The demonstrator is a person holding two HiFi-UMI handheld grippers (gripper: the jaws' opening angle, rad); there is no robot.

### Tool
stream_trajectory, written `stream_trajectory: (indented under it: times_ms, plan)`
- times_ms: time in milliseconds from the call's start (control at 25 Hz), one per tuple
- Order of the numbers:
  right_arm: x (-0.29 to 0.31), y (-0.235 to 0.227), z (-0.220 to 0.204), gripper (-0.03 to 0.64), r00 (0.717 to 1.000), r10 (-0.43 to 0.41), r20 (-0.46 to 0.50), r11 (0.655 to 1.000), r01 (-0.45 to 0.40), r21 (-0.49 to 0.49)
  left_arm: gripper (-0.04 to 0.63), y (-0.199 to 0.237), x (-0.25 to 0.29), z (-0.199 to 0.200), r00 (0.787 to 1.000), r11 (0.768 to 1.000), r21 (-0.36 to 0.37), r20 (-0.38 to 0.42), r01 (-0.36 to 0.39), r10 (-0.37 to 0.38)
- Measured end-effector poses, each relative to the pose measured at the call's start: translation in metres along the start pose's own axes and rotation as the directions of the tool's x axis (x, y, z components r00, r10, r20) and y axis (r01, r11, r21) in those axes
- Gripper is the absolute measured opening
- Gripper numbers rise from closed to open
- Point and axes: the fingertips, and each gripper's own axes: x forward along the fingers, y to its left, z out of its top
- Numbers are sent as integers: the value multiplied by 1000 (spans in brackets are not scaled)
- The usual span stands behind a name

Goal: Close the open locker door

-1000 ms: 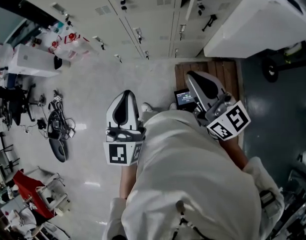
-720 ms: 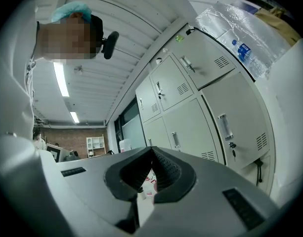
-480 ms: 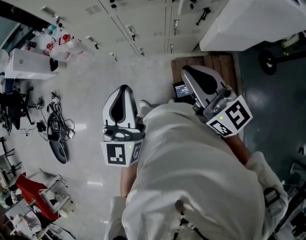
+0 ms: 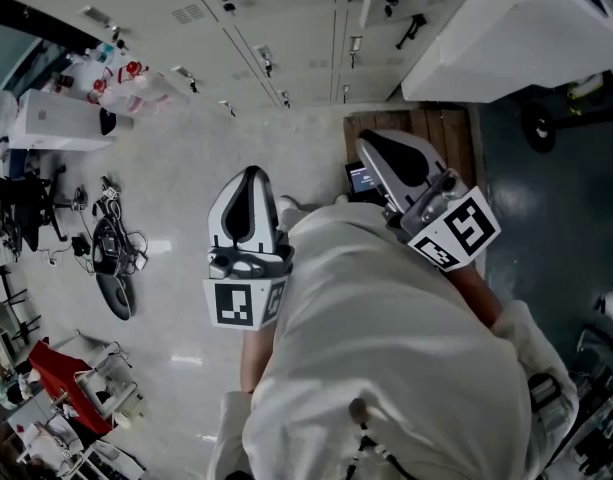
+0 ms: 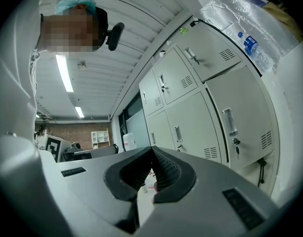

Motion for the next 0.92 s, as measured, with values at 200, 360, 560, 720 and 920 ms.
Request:
stream_trajectory:
  times_ms: [200, 360, 560, 720, 920]
  plan:
    - [1, -1, -4, 26, 1000, 3, -8, 1000, -3, 4, 8, 2, -3, -2, 1000, 1000, 0, -3, -12, 12]
    - [-1, -1, -6, 26, 1000, 1, -9, 1000, -1, 2, 8, 1, -4, -4, 1000, 1000, -2, -5, -13, 13]
    - [-4, -1, -8, 26, 1000, -11, -15, 1000, 11, 1, 8, 0, -8, -7, 1000, 1000, -8, -10, -15, 15]
    - [-7, -1, -11, 26, 1000, -22, -19, 1000, 22, 6, 8, -2, -12, -10, 1000, 1000, -16, -19, -13, 12]
    - [-8, 1, -15, 26, 1000, -23, -21, 1000, 23, 5, 8, -1, -14, -12, 1000, 1000, -13, -13, -16, 16]
